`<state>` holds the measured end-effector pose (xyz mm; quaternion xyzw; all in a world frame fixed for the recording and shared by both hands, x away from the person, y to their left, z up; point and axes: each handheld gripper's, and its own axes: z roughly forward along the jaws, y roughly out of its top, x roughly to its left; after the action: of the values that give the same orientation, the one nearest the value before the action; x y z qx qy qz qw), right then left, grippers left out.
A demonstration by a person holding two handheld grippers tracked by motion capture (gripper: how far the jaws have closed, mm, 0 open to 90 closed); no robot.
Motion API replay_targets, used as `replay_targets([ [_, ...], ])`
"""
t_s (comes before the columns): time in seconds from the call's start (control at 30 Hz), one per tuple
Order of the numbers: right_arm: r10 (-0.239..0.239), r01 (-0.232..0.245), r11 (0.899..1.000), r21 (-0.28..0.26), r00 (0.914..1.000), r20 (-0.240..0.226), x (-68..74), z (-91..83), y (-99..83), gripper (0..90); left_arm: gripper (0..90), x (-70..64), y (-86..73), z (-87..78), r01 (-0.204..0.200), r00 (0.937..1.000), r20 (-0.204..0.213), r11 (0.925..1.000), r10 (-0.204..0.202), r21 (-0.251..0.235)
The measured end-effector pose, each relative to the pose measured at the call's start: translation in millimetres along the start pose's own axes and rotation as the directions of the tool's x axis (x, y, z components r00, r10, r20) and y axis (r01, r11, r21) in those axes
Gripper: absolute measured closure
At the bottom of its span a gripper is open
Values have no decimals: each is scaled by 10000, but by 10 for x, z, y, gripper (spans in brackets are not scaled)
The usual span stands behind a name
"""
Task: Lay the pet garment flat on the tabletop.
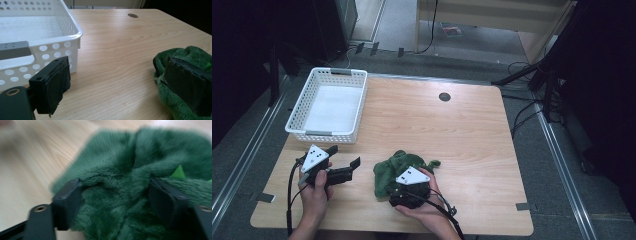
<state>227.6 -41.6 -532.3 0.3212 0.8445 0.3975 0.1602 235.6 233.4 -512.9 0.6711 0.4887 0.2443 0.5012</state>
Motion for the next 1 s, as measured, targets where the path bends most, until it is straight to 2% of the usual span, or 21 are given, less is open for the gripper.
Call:
replay_targets([
  [0.07,-378,370,9990,255,9988,312,26,64,-38,274,73,-5,-2,8,-6,10000,-10,10000,6,20],
  [0.1,-722,699,9970,333,9945,754,53,96,-62,361,73,-5,-2,11,-25,10000,6,10000,25,36],
  [0.17,-1153,1121,9931,353,9872,1105,66,126,-95,697,73,-5,0,13,-1,10000,36,10000,1,51],
  [0.23,-906,896,9958,172,9934,699,32,90,-78,844,73,-4,3,7,7,10000,25,10000,-7,30],
  [0.33,-188,180,9996,-226,9992,-350,-76,-70,27,868,73,4,9,-1,69,10000,57,10000,-69,-10],
  [0.4,122,-196,9966,-806,9957,-916,-121,-236,126,870,73,16,11,-1,56,9999,90,10000,-56,-7],
  [0.47,463,-740,9845,-1590,9842,-1709,-184,-478,287,870,73,15,11,4,153,9998,144,9999,-153,2],
  [0.5,871,-1403,9669,-2133,9666,-2409,-284,-678,438,868,73,9,11,7,223,9996,191,9998,-223,4],
  [0.53,871,-1403,9669,-2133,9666,-2409,-284,-678,438,868,73,2,11,10,263,9994,228,9997,-263,-1],
  [0.57,1820,-2556,9348,-2466,9410,-2854,-457,-805,564,861,73,-10,14,13,214,9993,290,9998,-215,41],
  [0.6,1820,-2556,9348,-2466,9410,-2854,-457,-805,564,861,73,-25,14,16,176,9993,334,9998,-178,48],
  [0.63,2436,-3158,9140,-2549,9292,-2779,-565,-830,604,840,73,-41,13,22,129,9993,353,9999,-131,70],
  [0.67,3570,-3925,8763,-2795,9184,-1705,-842,-762,609,695,73,-55,10,29,97,9991,402,9999,-101,97],
  [0.7,3570,-3925,8763,-2795,9184,-1705,-842,-762,609,695,73,-63,8,33,63,9991,419,9999,-69,135],
  [0.73,4526,-4209,8610,-2855,8901,528,-1166,-587,492,599,73,-77,0,46,29,9988,484,9998,-39,202],
  [0.77,4526,-4209,8610,-2855,8901,528,-1166,-587,492,599,73,-89,-9,57,21,9985,551,9997,-35,263],
  [0.8,4982,-4496,8471,-2833,8574,1292,-1308,-514,395,560,73,-101,-20,69,-2,9980,633,9995,-18,318],
  [0.83,5484,-4987,8189,-2843,8259,1311,-1431,-474,296,492,73,-116,-31,84,-27,9976,688,9993,1,386],
  [0.87,5807,-5329,7959,-2873,8062,1132,-1509,-469,218,473,73,-126,-39,102,-76,9971,762,9988,39,484],
  [0.93,5635,-5028,8055,-3137,8136,1430,-1592,-610,129,457,73,-154,-51,159,17,9955,940,9982,-74,607],
  [1.0,5653,-5023,7966,-3364,8161,1201,-1603,-686,126,453,74,-190,-47,232,-1,9947,1021,9970,-78,771],
])
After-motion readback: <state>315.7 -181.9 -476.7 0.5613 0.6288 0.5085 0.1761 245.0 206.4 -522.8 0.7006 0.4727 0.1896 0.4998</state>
